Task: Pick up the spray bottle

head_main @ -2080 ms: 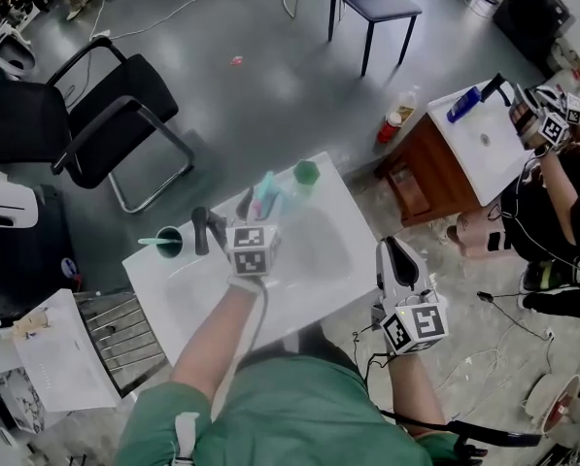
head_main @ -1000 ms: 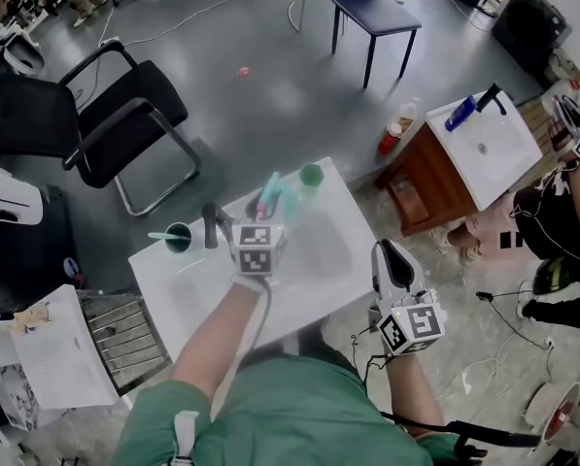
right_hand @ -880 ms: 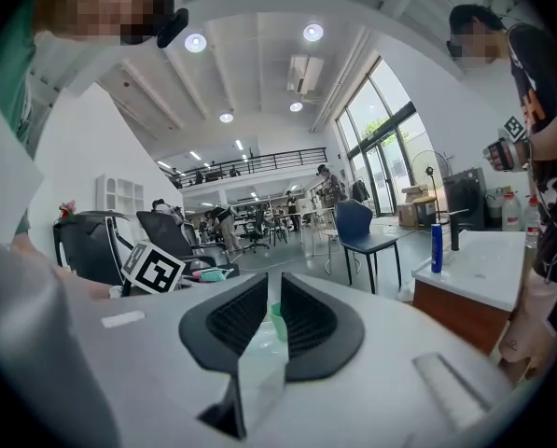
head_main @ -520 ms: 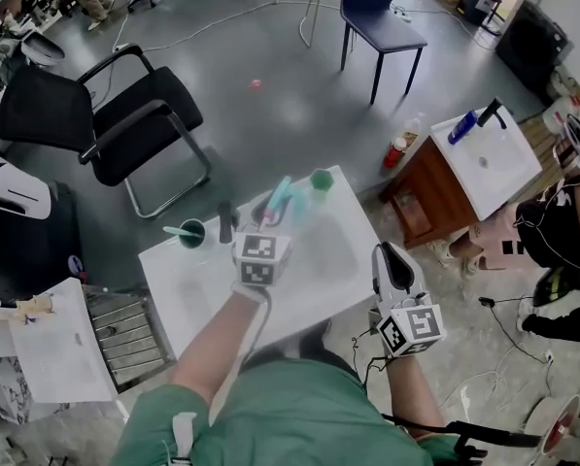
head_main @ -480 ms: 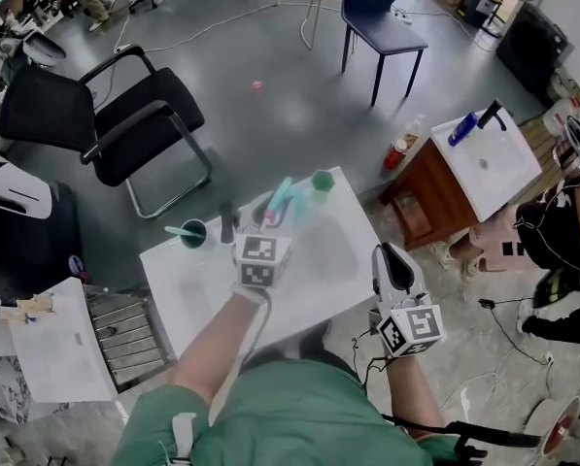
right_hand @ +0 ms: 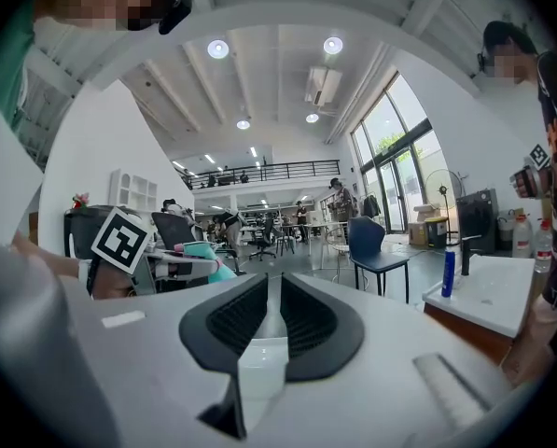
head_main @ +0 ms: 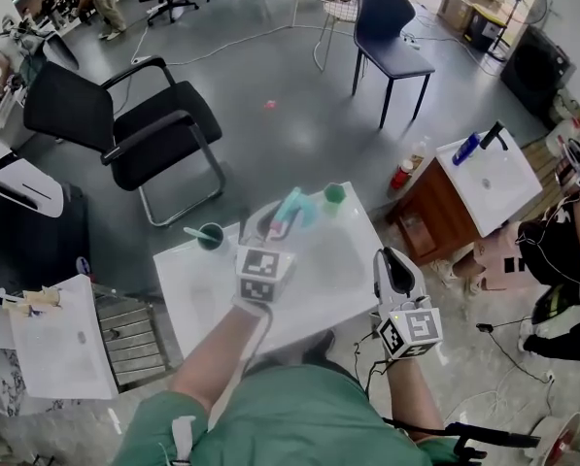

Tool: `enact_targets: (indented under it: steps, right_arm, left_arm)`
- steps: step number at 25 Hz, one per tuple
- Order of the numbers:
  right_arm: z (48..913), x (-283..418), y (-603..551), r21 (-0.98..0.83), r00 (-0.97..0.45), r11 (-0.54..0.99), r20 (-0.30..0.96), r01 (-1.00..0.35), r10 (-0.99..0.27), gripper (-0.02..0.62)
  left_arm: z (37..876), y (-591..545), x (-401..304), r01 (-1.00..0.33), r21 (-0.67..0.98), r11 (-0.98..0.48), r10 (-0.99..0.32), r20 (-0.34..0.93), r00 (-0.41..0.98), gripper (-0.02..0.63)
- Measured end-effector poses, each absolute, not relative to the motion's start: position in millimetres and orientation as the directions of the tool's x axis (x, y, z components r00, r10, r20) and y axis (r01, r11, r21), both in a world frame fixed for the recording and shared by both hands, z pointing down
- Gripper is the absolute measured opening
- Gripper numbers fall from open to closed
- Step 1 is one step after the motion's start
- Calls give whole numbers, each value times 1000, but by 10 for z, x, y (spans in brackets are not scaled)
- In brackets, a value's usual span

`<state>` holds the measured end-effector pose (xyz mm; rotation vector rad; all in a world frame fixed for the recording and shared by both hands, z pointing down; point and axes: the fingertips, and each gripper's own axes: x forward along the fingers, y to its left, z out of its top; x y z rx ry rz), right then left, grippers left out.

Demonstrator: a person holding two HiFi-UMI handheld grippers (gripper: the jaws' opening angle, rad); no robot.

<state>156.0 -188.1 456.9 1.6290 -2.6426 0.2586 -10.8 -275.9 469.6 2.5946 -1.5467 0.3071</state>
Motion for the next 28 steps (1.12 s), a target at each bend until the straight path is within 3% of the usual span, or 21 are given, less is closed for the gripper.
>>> enact_targets:
  steps: [28]
  right_arm:
    - [4100,1316,-1729,-95,-447,441,50,-893,-893,43]
  left_arm:
    - [3823,-2233,-414,-873,-14,-488,-871,69,486,129]
